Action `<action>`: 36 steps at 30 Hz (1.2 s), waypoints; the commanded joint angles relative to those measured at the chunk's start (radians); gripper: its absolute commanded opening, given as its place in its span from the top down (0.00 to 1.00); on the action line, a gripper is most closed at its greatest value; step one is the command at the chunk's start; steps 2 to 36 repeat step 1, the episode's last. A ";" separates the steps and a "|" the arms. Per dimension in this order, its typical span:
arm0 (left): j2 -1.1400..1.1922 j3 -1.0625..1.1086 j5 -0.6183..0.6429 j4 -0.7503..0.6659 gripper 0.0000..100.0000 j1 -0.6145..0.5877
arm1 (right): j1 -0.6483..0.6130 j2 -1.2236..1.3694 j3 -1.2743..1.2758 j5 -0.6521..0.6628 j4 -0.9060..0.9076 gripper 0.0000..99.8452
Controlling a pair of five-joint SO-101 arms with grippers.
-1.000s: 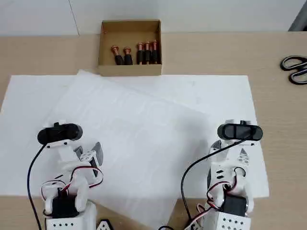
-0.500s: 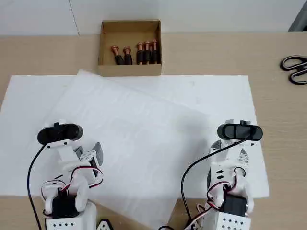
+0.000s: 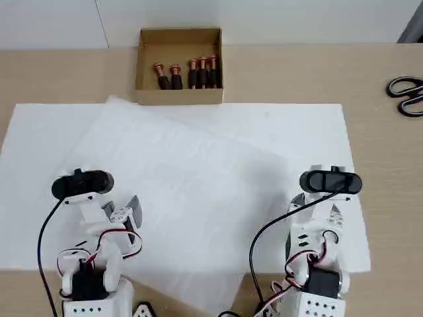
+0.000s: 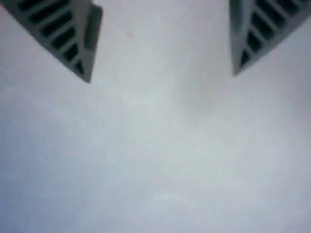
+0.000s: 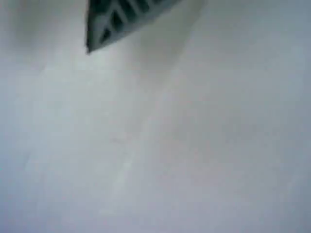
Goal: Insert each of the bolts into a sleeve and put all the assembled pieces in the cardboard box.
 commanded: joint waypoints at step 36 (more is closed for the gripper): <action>-0.009 -0.004 -0.009 -0.026 0.82 -0.003 | 0.002 -0.012 0.009 0.008 0.001 0.81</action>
